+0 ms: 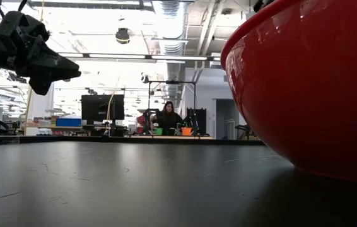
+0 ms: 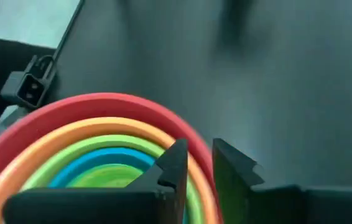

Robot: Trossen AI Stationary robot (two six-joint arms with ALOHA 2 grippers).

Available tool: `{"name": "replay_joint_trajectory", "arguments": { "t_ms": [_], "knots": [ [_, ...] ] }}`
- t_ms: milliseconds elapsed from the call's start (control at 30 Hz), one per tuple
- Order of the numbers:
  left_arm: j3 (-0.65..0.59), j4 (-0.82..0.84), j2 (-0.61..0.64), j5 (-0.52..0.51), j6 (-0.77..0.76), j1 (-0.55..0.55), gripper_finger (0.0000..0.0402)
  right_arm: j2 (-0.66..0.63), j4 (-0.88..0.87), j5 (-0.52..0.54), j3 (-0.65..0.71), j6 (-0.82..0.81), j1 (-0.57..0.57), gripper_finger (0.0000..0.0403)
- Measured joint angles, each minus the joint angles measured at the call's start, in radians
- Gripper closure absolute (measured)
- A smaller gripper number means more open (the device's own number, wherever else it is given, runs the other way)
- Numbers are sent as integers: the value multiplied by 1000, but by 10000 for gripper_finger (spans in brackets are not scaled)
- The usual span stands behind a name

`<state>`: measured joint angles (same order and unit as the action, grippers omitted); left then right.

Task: Nest bowls inside each other
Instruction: Return to Home Position

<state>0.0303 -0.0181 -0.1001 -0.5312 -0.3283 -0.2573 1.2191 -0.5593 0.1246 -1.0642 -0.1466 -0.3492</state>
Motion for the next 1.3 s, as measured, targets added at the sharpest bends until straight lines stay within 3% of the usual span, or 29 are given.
{"name": "replay_joint_trajectory", "arguments": {
  "t_ms": [167,433,600,933,1300],
  "knots": [
    [-2,-17,0,0,32,0,315,-244,148,-8,215,41,90,345],
    [-2,-70,2,0,191,0,315,-684,695,2,722,41,175,380],
    [-2,-104,3,2,226,0,315,-869,740,0,904,-37,189,390],
    [-1,-76,2,1,196,0,315,-1111,680,1,1056,-61,188,390],
    [2,0,-2,-4,237,0,315,-1148,605,5,1057,-58,202,390]
  ]
}}
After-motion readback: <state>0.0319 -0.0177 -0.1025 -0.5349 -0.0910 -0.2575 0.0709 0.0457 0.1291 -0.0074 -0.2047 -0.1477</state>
